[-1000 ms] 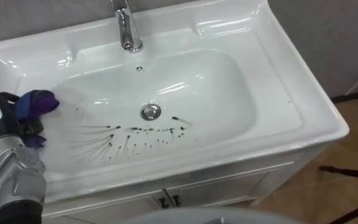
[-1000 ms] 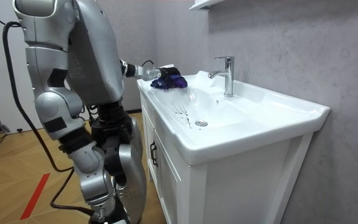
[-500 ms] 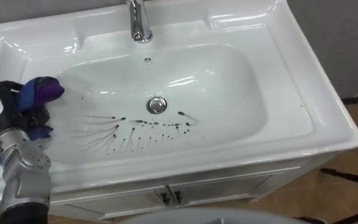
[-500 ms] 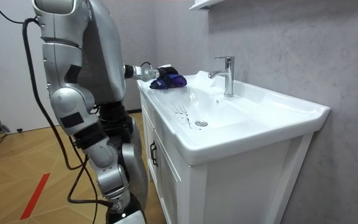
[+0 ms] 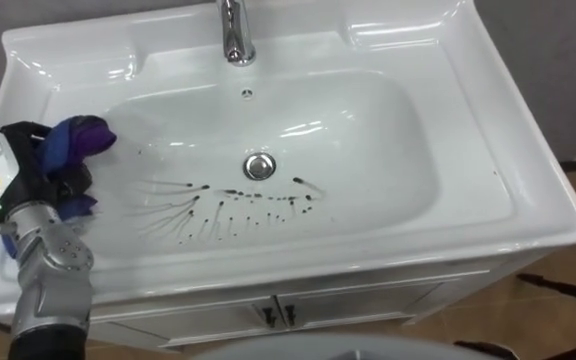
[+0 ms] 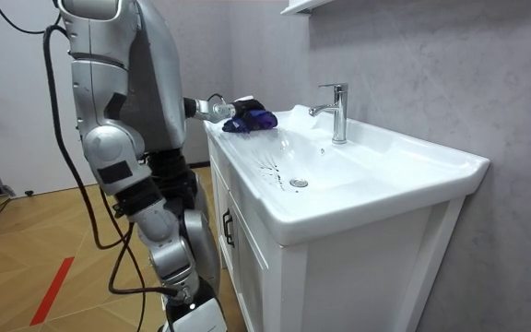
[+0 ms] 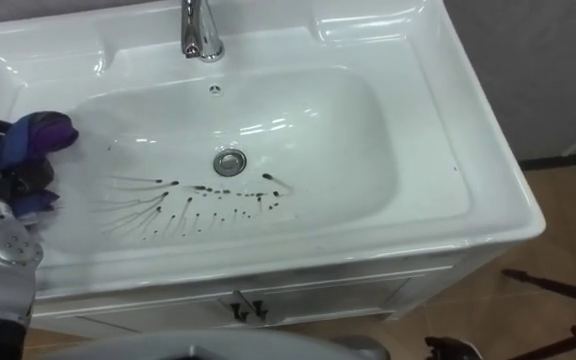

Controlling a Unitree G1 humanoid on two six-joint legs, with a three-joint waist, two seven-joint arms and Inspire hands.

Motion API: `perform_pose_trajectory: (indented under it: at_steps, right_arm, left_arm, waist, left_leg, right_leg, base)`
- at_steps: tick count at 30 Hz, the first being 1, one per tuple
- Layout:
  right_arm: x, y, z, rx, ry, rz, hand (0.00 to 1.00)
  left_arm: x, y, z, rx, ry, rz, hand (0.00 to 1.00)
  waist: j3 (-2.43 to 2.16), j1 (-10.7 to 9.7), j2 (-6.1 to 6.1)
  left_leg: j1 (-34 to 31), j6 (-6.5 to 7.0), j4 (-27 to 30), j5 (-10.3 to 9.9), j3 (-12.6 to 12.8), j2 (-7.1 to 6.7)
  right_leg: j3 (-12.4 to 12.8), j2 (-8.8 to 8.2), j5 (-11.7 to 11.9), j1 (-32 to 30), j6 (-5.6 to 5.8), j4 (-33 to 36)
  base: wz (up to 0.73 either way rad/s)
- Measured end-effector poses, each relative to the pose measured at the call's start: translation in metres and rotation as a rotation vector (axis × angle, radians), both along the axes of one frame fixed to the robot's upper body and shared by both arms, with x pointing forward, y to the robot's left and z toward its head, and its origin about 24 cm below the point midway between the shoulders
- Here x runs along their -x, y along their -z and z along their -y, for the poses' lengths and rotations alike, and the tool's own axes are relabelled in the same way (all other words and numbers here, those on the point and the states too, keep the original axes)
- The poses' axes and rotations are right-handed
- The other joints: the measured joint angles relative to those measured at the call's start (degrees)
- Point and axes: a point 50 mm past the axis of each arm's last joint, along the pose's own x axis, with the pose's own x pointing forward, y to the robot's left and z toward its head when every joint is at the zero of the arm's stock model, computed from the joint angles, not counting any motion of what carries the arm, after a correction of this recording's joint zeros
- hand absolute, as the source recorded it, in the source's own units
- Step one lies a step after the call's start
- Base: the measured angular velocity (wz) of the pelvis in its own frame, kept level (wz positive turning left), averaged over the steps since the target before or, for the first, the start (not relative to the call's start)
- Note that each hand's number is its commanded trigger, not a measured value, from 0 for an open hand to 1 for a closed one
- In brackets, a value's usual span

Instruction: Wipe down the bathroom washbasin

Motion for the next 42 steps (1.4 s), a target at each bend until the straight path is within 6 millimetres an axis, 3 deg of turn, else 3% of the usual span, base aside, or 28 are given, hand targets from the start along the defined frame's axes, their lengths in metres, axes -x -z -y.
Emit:
perform_pose_trajectory:
  at_steps: [7,13,19,22,30,34,38,42]
  right_arm:
    - [0.007,0.002,-0.002,-0.026,0.001,-0.024,0.0]
    - [0.005,0.002,-0.005,-0.051,-0.008,-0.012,0.0]
    - [0.003,0.004,-0.012,-0.074,-0.009,0.0,0.0]
    - [0.003,0.004,-0.013,-0.076,-0.01,0.0,0.0]
    - [0.003,0.004,-0.012,-0.067,-0.008,-0.003,0.0]
    - [0.004,0.004,-0.012,-0.061,-0.006,-0.008,0.0]
    - [0.003,0.004,-0.011,-0.058,-0.014,-0.012,0.0]
    - [0.003,0.004,-0.01,-0.044,-0.023,-0.034,0.0]
  left_arm:
    - [-0.006,0.001,0.019,0.01,0.07,0.04,1.0]
    - [-0.013,0.012,0.051,0.077,0.234,-0.006,1.0]
    - [-0.014,0.016,0.062,0.127,0.294,-0.014,1.0]
    - [-0.014,0.016,0.062,0.134,0.308,-0.02,1.0]
    - [-0.012,0.021,0.065,0.043,0.35,-0.083,1.0]
    - [-0.012,0.022,0.064,-0.001,0.353,-0.109,1.0]
    - [0.0,0.044,0.059,-0.011,0.331,-0.242,1.0]
    - [0.002,0.046,0.057,-0.07,0.352,-0.297,1.0]
  waist:
    - [0.11,-0.3,-0.58]
    - [-0.03,-0.6,-1.28]
    - [0.02,-1.8,-2.91]
    - [-0.01,-1.8,-2.8]
    - [-0.03,-1.6,-0.81]
    - [0.07,-1.6,-0.98]
    - [-0.02,-1.5,-0.79]
    - [0.02,-1.7,-1.12]
  left_leg:
    - [0.2,0.02,0.0,0.0,0.4,-0.06]
    - [0.2,0.03,0.0,0.0,1.3,0.12]
    - [0.1,0.02,0.0,0.0,1.8,0.9]
    - [0.1,0.01,0.0,0.0,1.8,1.09]
    - [0.4,0.01,0.0,0.0,1.7,1.25]
    - [0.4,0.01,0.0,0.0,1.8,1.24]
    - [0.5,0.01,0.0,0.0,1.9,1.19]
    - [0.6,0.01,0.0,0.0,2.0,1.16]
  right_leg:
    - [0.2,-0.17,0.1,0.1,0.16,-0.1]
    - [1.0,0.13,0.3,-0.3,-0.11,0.0]
    - [1.8,1.08,0.7,-0.5,-0.84,-0.8]
    - [2.4,1.43,0.9,-0.4,-1.06,-0.8]
    - [2.9,1.63,1.0,-0.2,-1.27,-0.8]
    - [3.0,1.64,1.0,-0.3,-1.27,-0.7]
    - [3.7,1.69,1.0,-0.7,-1.26,-0.7]
    - [3.9,1.65,1.0,-0.9,-1.23,0.1]
  base:
    - [-0.04]
    - [-0.11]
    - [-0.1]
    - [-0.08]
    - [-0.03]
    - [0.0]
    - [-0.08]
    - [-0.03]
